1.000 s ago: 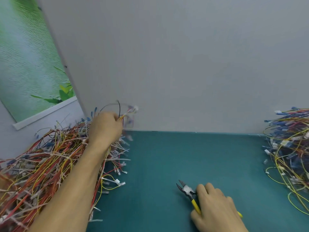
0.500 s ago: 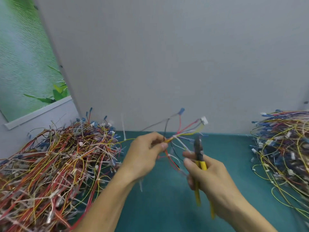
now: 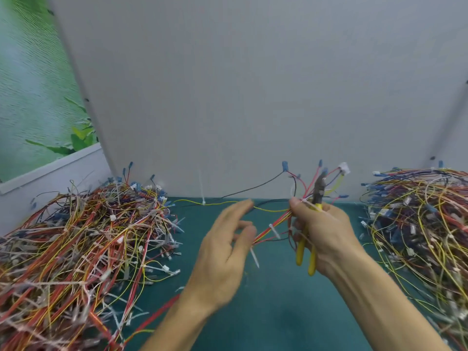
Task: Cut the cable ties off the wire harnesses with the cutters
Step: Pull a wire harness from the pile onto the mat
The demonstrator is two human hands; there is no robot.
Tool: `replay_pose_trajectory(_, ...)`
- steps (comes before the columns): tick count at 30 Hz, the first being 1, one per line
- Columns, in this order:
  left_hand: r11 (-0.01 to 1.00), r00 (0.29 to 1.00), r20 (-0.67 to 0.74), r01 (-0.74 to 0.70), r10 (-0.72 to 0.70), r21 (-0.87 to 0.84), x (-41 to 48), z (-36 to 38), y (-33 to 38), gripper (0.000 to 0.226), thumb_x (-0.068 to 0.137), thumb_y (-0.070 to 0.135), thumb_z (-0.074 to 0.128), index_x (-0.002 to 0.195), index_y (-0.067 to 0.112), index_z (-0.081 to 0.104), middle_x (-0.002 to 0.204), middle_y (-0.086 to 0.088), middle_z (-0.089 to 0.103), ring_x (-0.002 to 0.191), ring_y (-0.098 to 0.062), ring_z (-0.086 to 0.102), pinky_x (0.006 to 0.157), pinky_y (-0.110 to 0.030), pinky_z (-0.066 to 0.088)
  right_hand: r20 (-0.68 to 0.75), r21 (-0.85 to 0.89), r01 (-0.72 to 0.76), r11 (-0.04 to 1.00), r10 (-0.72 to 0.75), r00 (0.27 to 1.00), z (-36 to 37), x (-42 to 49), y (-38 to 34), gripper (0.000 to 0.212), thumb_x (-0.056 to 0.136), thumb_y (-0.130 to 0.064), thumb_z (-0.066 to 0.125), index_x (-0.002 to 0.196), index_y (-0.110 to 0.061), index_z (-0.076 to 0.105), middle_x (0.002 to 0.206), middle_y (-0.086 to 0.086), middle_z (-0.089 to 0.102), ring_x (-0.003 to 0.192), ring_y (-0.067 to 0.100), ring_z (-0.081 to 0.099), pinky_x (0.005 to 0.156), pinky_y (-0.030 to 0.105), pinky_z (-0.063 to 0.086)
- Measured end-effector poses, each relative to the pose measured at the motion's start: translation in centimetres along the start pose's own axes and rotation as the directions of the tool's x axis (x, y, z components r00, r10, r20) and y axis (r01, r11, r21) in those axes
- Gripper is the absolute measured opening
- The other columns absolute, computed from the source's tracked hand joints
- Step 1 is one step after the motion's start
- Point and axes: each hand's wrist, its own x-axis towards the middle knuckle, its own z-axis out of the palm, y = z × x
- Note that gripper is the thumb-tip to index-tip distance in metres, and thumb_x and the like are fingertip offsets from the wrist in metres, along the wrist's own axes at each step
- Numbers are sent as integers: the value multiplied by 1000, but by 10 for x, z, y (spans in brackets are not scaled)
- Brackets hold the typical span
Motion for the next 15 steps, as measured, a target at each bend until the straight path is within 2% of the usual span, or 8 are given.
replay_pose_trajectory(2,994,1000,-18,-15,17,110,-21,-3,-9,39,91,32,54,129,39,46,129,21,52,115,-1,53,91,-11,42,-56,-2,13,1000,-13,998,-8,3,-2,19,84,-13,71,72,-9,57,53,7,41,45,17,37,40,21,38)
replay_pose_trajectory(4,944,996,53,-79,65,321,-40,-5,-17,51,85,32,65,133,32,45,134,14,50,121,-3,48,101,-24,41,-87,-18,5,1000,-6,996,-14,2,3,21,82,-13,74,70,-10,57,51,5,43,45,17,37,43,23,37)
replay_pose_trajectory(7,685,964,162,-263,209,679,-62,0,-23,73,64,27,77,130,14,51,135,-8,54,125,-24,47,104,-50,39,-112,46,-58,997,63,992,-20,0,11,20,82,-9,73,70,-11,57,57,5,47,43,13,38,45,23,34)
replay_pose_trajectory(9,586,980,87,-178,181,791,-75,0,-24,82,54,23,78,130,14,48,135,-13,55,126,-30,46,105,-56,33,-122,99,-105,990,117,986,-26,0,10,18,83,-8,72,73,-11,57,60,4,49,40,9,39,42,20,33)
replay_pose_trajectory(10,558,992,17,-82,122,826,-79,-4,-23,87,50,21,81,131,14,50,133,-15,57,124,-32,49,104,-56,33,-129,120,-115,986,130,983,-30,1,9,17,84,-8,71,74,-11,57,61,3,50,39,8,39,40,18,33)
replay_pose_trajectory(12,492,995,-96,80,6,867,-88,-21,-25,92,40,16,89,126,7,60,114,-14,68,102,-32,65,90,-53,46,-140,144,-115,983,136,981,-38,2,5,16,85,-8,70,77,-11,56,63,2,51,38,6,40,38,16,33)
replay_pose_trajectory(13,465,995,-95,99,-31,880,-92,-30,-29,86,38,16,91,119,3,65,96,-11,73,81,-28,71,75,-47,54,-142,146,-114,983,134,981,-41,2,3,15,85,-8,69,78,-12,56,63,2,51,38,6,40,37,16,33)
replay_pose_trajectory(15,451,986,-53,121,-161,884,-99,-47,-21,50,57,29,85,103,11,74,69,1,70,48,-19,64,45,-34,52,-126,139,-117,983,135,983,-45,0,-3,15,85,-9,69,77,-11,56,63,2,51,39,7,40,37,17,35)
